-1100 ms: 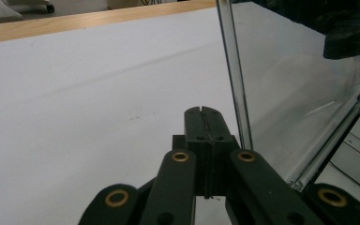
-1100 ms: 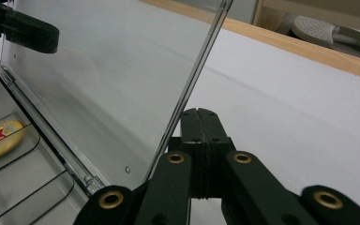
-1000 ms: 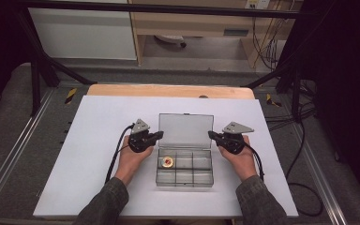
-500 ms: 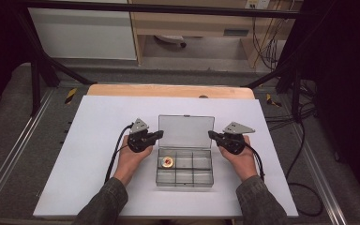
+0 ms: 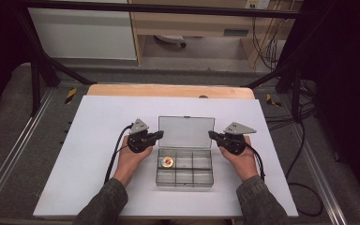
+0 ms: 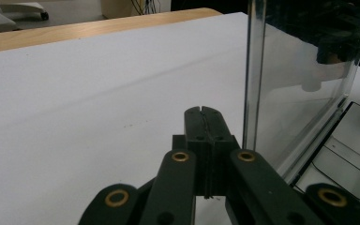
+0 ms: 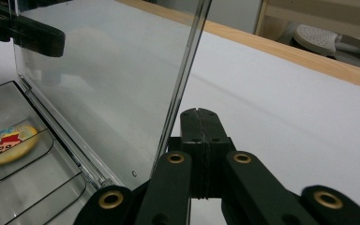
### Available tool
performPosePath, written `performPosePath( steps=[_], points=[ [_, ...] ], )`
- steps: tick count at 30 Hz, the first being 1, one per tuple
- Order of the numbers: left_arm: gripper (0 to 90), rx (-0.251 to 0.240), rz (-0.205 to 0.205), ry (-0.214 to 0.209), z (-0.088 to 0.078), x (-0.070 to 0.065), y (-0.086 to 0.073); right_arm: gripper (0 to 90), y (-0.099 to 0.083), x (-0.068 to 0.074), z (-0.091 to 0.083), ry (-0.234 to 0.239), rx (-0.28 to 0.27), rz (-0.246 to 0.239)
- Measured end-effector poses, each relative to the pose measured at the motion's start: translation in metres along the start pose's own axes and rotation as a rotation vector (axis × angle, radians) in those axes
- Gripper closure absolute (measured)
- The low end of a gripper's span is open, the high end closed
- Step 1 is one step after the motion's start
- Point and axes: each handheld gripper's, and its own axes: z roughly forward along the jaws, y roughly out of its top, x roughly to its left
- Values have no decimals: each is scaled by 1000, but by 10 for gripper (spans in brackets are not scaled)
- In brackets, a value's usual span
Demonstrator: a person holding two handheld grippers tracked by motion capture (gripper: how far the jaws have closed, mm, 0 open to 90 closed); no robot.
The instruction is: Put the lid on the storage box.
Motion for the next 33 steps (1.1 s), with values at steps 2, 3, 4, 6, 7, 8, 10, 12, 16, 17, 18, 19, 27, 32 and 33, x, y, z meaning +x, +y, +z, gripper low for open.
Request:
performPosePath(
  steps=[2, 3, 4, 6, 7, 8, 10, 12, 16, 17, 18, 19, 27, 32, 33],
  points=[
    [900, -1, -1, -2, -1, 0, 0, 900, 0, 0, 0, 0, 1, -2],
    [900, -2, -2, -3, -1, 0, 0, 900, 0, 1, -1, 0, 1, -2],
    [900, -4, -2, -3, -1, 0, 0, 900, 0, 1, -1, 1, 1, -2],
    [900, -5, -4, -4, -1, -1, 0, 900, 0, 1, -1, 3, 0, -5],
    [900, -6, -4, -5, -1, -1, 0, 900, 0, 1, -1, 5, -1, -1],
    [900, -7, -6, -5, -1, -1, 0, 900, 0, 1, -1, 6, -2, 0],
    [900, -9, -7, -7, -1, -1, 0, 900, 0, 1, -1, 9, -5, 4],
    [900, -10, -8, -8, -1, -1, 0, 900, 0, 1, -2, 9, -4, 3],
    [900, -12, -5, -9, -2, -2, 0, 900, 0, 2, -3, 12, -7, 1],
    [900, -11, -4, -10, -2, -2, 0, 900, 0, 2, -4, 12, -8, 0],
    [900, -11, -4, -10, -2, -2, -1, 900, 1, 2, -4, 13, -9, 1],
    [900, -11, -4, -10, -2, -2, -1, 900, 0, 2, -5, 14, -9, 2],
    [900, -11, -7, -12, -2, -2, -1, 900, 0, 2, -8, 20, -15, 7],
    [900, -14, -10, -15, -3, -3, -2, 900, 0, 2, -8, 21, -12, 4],
    [900, -14, -12, -16, -3, -2, -2, 900, 0, 2, -8, 22, -12, 2]
  ],
)
